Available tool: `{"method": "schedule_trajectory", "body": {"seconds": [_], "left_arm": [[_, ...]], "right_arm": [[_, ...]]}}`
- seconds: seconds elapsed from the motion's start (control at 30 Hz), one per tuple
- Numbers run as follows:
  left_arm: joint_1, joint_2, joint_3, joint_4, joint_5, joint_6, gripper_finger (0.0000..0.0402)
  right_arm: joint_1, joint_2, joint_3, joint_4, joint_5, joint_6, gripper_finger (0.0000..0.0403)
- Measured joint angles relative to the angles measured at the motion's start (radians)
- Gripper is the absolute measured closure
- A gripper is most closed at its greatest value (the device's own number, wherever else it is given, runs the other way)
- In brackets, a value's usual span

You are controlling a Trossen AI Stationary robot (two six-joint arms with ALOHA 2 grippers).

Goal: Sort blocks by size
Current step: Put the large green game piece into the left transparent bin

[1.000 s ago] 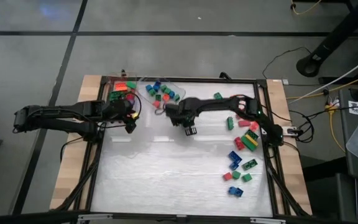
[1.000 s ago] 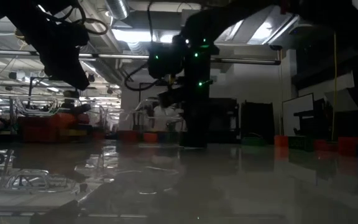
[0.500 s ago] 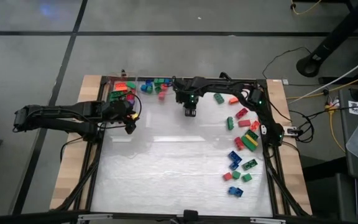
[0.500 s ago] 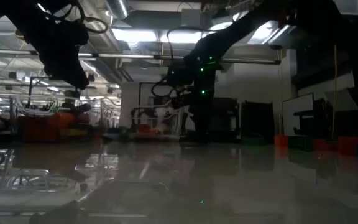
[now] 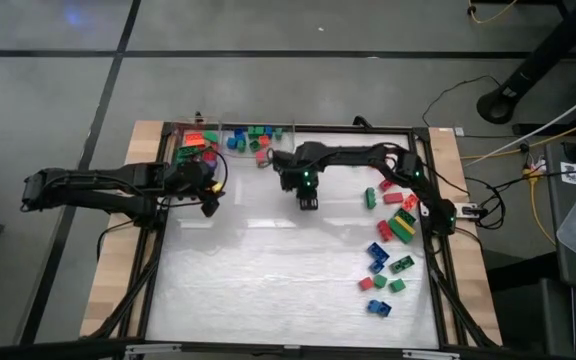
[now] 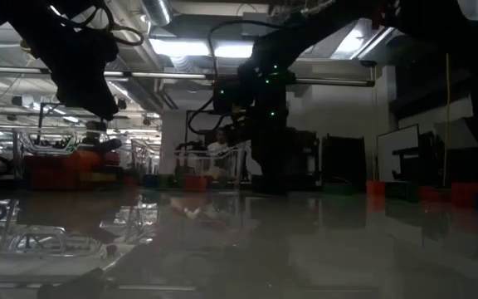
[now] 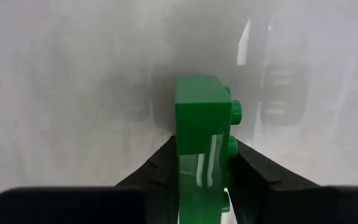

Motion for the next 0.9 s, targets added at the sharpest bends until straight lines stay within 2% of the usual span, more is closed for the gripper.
{"method": "schedule_trajectory", "body": {"seconds": [0.13, 0.3, 0.53, 0.73, 0.9], "left_arm": [[-0.053, 0.0, 0.0, 0.003, 0.045, 0.0, 0.0233], [-0.159, 0.0, 0.0, 0.05, 0.05, 0.014, 0.0233], [-0.295, 0.0, 0.0, 0.179, 0.051, 0.086, 0.0233], [-0.335, 0.0, 0.0, 0.227, 0.047, 0.086, 0.0233], [-0.335, 0.0, 0.0, 0.239, 0.044, 0.087, 0.0233]], "right_arm": [[0.061, 0.001, -0.001, -0.021, 0.0, -0.001, 0.0301], [0.142, 0.006, 0.03, -0.005, -0.019, -0.011, 0.03], [0.229, 0.006, 0.184, 0.066, -0.018, -0.032, 0.03], [0.279, 0.003, 0.316, 0.218, -0.017, -0.027, 0.03], [0.311, 0.003, 0.352, 0.332, -0.024, 0.003, 0.0299]]}}
